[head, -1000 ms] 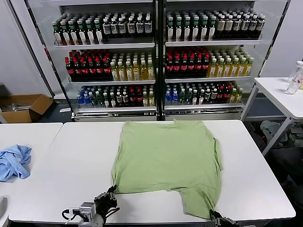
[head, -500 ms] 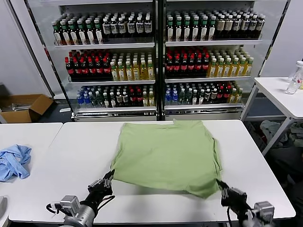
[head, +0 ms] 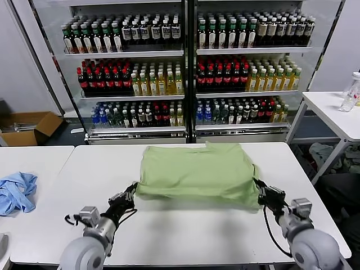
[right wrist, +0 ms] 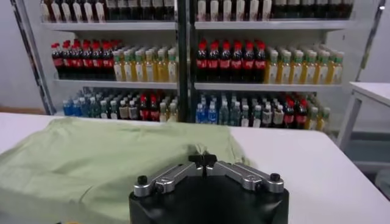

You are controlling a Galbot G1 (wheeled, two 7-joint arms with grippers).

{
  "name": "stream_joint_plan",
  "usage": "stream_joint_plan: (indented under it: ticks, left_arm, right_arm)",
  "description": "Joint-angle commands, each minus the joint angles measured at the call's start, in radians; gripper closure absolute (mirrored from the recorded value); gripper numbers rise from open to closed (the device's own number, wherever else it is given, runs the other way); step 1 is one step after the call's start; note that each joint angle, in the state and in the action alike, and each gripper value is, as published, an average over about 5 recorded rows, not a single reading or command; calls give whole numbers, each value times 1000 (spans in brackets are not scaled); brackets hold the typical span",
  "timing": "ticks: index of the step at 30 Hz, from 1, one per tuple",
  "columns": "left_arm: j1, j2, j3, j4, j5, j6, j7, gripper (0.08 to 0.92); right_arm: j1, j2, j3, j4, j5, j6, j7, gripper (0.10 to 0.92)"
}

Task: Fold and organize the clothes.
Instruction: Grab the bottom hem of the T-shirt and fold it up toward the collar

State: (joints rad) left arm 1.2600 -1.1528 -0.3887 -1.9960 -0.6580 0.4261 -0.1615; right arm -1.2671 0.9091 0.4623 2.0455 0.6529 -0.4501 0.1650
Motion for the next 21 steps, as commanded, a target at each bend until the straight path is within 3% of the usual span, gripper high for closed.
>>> stream_joint_plan:
  ticks: [1, 5, 9, 16, 21]
  left_arm:
    - [-216, 19, 95, 226, 23, -9, 10, 911]
    - [-240, 12, 117, 264, 46, -9, 13, 911]
    - [-242, 3, 117, 273, 60, -9, 7, 889]
    - [-166, -40, 77, 206, 132, -28, -10, 699]
    - [-130, -87, 62, 223, 174, -36, -16, 560]
  right_arm:
    - [306, -6, -203, -216, -139, 4, -42, 920]
    - [328, 3, -232, -229, -239, -26, -80, 920]
    - [304, 15, -244, -215, -240, -68, -83, 907]
    - [132, 28, -162, -147, -203, 69, -15, 725]
    - [46, 21, -98, -136, -181, 23, 28, 586]
